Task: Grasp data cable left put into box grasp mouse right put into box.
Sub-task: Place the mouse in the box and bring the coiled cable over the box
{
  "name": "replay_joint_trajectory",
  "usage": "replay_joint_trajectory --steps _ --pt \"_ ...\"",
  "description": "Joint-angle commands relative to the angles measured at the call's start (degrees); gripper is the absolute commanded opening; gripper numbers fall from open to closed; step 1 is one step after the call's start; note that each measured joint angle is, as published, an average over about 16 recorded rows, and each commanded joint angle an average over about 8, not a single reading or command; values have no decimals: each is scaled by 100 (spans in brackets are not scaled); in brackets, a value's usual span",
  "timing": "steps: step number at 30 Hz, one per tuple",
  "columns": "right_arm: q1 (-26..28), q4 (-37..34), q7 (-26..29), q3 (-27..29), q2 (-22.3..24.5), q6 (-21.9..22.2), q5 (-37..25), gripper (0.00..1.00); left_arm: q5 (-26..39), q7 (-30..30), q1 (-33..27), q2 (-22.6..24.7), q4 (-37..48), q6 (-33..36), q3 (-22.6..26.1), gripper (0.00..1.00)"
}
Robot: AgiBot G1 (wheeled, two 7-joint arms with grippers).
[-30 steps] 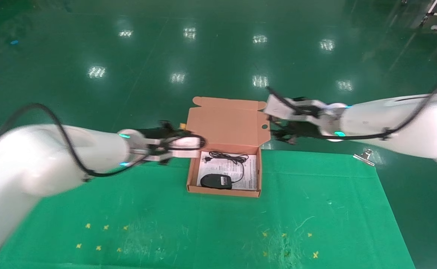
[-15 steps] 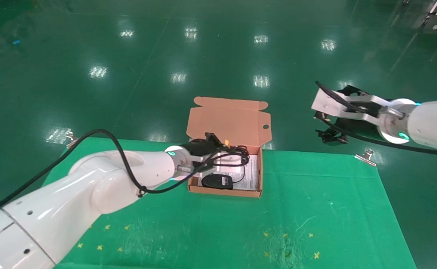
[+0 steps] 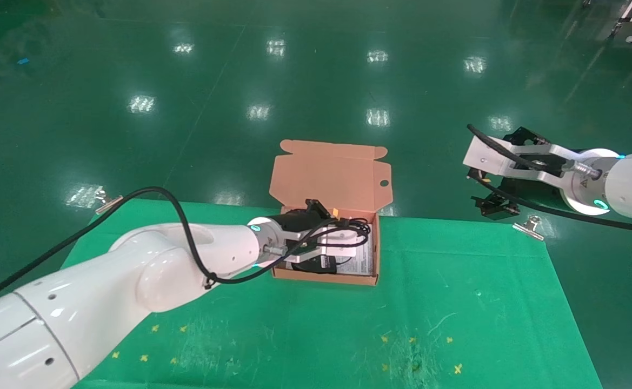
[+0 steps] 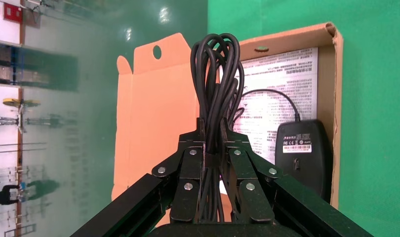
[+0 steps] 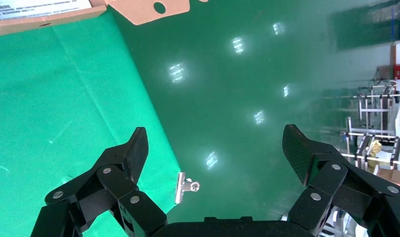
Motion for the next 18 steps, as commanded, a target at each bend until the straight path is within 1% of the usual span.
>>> replay_joint_trajectory --steps 1,3,12,18 --pt "12 11 -16 -2 14 -22 5 100 -103 -7 -35 4 23 -39 100 75" --pt "17 20 -25 -3 22 -33 3 100 -147 -16 -48 7 41 -59 134 100" --pt "24 -43 -35 -2 -11 -10 20 100 -118 -18 -55 -65 -38 -47 106 100" --pt "203 -203 -182 46 -143 123 -108 100 46 -227 -342 -157 -33 -234 22 100"
